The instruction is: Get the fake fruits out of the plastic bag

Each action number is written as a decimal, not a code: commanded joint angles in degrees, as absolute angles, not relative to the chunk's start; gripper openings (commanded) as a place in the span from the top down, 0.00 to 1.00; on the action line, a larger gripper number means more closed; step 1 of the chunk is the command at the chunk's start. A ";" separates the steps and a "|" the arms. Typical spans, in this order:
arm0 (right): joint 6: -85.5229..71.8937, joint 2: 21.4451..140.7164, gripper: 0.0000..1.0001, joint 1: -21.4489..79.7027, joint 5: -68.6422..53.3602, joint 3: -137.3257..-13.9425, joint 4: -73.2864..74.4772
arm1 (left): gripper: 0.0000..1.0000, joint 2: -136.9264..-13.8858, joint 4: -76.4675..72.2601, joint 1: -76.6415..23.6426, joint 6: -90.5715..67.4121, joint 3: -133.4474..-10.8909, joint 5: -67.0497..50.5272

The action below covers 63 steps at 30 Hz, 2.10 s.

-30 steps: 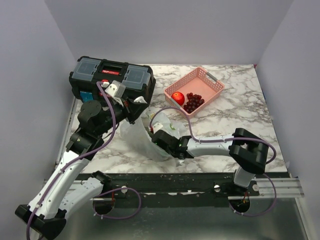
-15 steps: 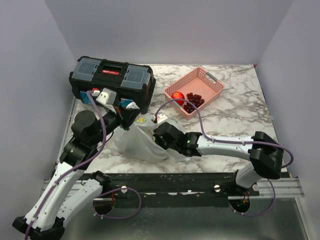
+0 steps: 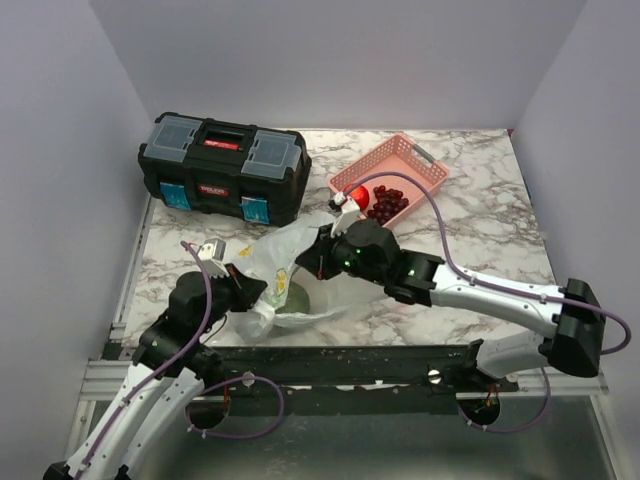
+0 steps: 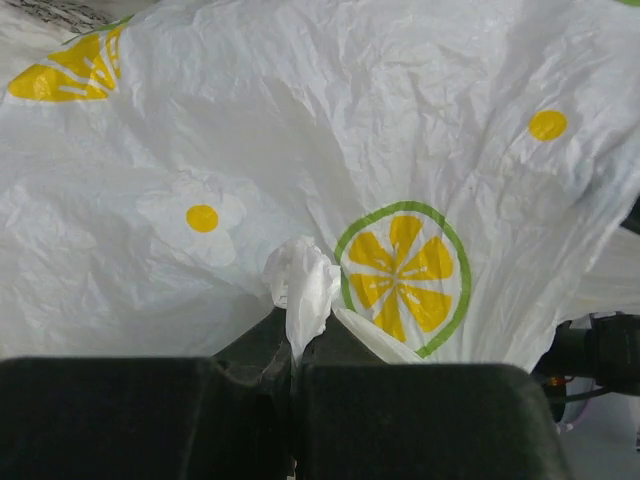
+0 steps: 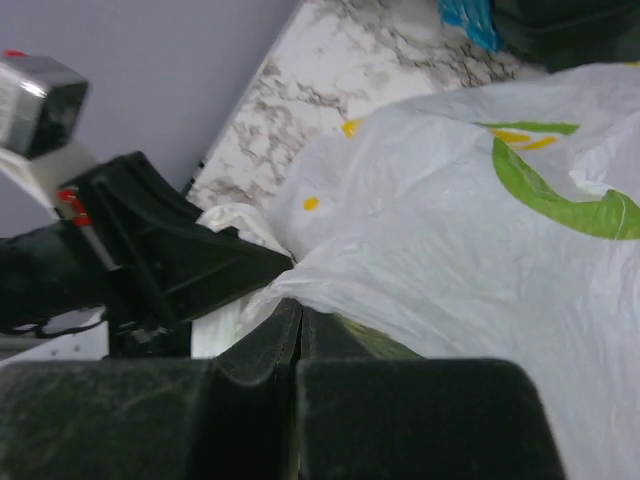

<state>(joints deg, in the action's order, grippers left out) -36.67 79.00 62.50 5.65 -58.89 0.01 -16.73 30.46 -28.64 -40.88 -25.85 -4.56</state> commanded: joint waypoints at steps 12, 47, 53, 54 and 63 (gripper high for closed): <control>-28.70 73.18 0.98 62.16 -7.59 -51.15 3.69 | 1.00 -17.40 24.26 -28.83 -45.34 -23.05 -4.76; -45.21 93.80 0.19 62.16 10.79 -56.36 -12.87 | 1.00 -3.87 27.94 -28.83 -52.15 -12.89 1.72; -43.25 93.56 0.17 62.18 10.04 -55.44 -13.33 | 1.00 -8.55 31.07 -28.83 -43.08 -30.70 6.13; -43.16 93.45 0.17 62.21 9.74 -55.17 -13.76 | 1.00 -9.11 31.66 -28.83 -41.37 -32.82 7.14; -41.55 95.21 0.13 62.15 8.53 -57.39 -11.36 | 1.00 -7.87 32.34 -28.83 -39.06 -32.89 8.27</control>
<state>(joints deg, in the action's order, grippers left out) -42.92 93.32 62.15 8.54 -55.27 -12.86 -8.95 29.34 -28.64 -41.01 -34.76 7.05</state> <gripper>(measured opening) 0.867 0.003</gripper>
